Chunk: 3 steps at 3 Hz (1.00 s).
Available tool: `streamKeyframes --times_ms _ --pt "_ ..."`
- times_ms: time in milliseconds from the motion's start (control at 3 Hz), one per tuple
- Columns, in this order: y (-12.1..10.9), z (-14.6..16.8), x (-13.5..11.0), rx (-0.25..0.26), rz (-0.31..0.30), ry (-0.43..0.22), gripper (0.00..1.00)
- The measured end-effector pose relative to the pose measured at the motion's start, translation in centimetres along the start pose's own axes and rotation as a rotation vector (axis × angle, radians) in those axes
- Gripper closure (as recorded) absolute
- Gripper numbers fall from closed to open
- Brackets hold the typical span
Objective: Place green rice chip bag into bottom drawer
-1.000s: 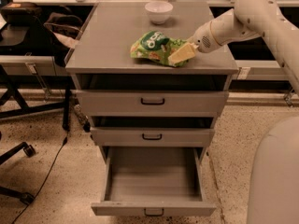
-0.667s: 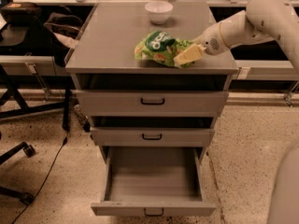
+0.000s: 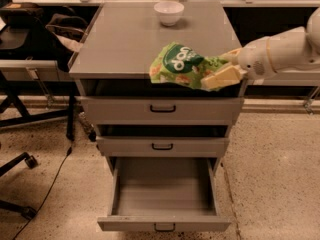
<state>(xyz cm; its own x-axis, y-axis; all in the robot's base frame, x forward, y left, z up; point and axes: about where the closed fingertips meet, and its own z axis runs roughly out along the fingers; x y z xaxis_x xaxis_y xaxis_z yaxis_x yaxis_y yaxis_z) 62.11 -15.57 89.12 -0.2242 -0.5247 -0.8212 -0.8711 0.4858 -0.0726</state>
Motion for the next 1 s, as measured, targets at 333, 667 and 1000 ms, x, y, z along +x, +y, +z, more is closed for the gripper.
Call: streamKeyframes --times_ms 333,667,1000 --pt "2.9 -1.3 2.3 0.065 0.024 0.007 1.00" --pt "5.1 -0.1 7.0 0.192 0.154 0.028 1.00" --pt "4.3 2.6 10.7 0.282 0.248 0.049 1.00"
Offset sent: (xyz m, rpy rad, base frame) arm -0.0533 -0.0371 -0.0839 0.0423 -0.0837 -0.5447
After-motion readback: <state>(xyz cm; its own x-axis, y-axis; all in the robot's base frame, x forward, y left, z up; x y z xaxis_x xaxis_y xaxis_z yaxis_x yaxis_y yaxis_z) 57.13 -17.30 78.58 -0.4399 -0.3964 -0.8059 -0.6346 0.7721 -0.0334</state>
